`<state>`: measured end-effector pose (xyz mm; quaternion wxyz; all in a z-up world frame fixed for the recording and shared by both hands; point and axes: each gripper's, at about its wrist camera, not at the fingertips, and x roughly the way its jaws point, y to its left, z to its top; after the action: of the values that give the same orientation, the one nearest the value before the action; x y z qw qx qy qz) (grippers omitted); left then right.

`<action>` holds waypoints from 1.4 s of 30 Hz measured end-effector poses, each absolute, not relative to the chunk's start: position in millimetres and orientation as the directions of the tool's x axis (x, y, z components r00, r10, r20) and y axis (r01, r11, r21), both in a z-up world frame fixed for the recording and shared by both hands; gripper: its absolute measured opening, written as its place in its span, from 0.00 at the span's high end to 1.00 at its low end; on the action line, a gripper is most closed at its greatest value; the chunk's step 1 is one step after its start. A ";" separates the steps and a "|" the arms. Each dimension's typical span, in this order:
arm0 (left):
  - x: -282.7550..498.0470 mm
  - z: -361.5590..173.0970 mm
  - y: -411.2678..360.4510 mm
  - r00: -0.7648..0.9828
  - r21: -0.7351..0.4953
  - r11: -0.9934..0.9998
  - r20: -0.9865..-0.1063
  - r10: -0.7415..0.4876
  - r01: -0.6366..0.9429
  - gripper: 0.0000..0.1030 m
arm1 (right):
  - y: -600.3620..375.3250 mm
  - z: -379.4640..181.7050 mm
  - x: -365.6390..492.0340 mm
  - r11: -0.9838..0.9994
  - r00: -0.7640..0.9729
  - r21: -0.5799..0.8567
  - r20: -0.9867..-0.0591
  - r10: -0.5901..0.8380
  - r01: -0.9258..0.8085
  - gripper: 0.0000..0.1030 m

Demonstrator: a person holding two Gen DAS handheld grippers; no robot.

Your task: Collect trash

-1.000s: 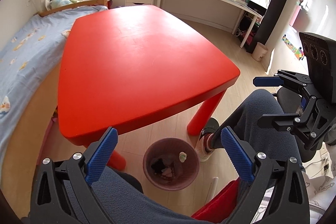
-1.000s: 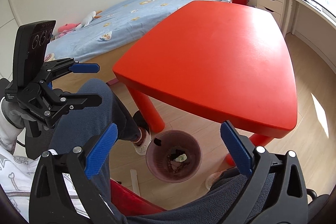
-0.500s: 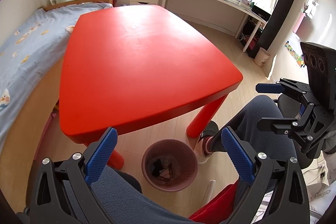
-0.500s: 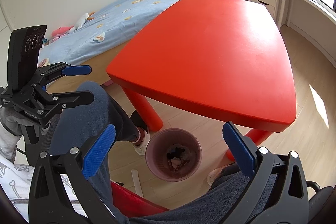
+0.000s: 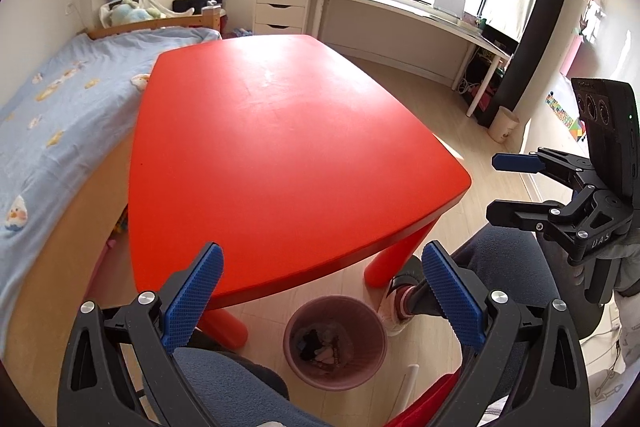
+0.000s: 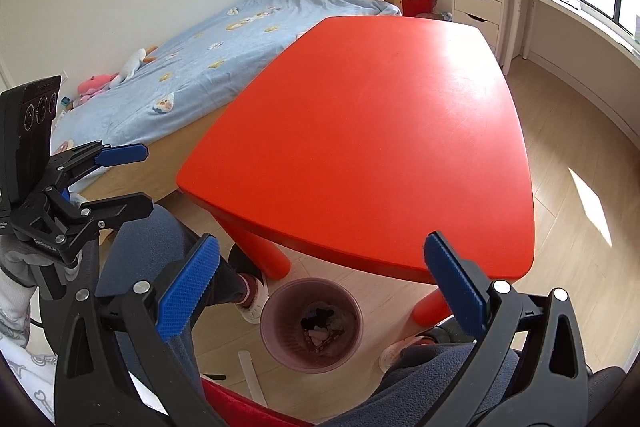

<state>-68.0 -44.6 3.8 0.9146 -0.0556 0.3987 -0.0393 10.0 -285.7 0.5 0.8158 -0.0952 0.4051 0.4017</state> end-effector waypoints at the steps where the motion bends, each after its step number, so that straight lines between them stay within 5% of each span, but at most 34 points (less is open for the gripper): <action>1: -63.5 6.2 -41.6 0.684 -0.131 0.991 -0.721 -0.111 0.024 0.07 | -284.4 3.5 14.3 0.665 0.363 0.159 -0.733 0.575 -0.730 0.03; 42: -5.6 20.1 -9.5 0.716 -0.172 0.985 -0.689 -0.108 -0.017 0.06 | -258.0 31.2 73.0 0.655 0.385 0.165 -0.694 0.608 -0.737 0.03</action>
<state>-5.6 -9.5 20.1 0.9226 -0.0834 0.3759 -0.0247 73.0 -258.0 31.2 0.8278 -0.0853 0.3773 0.4064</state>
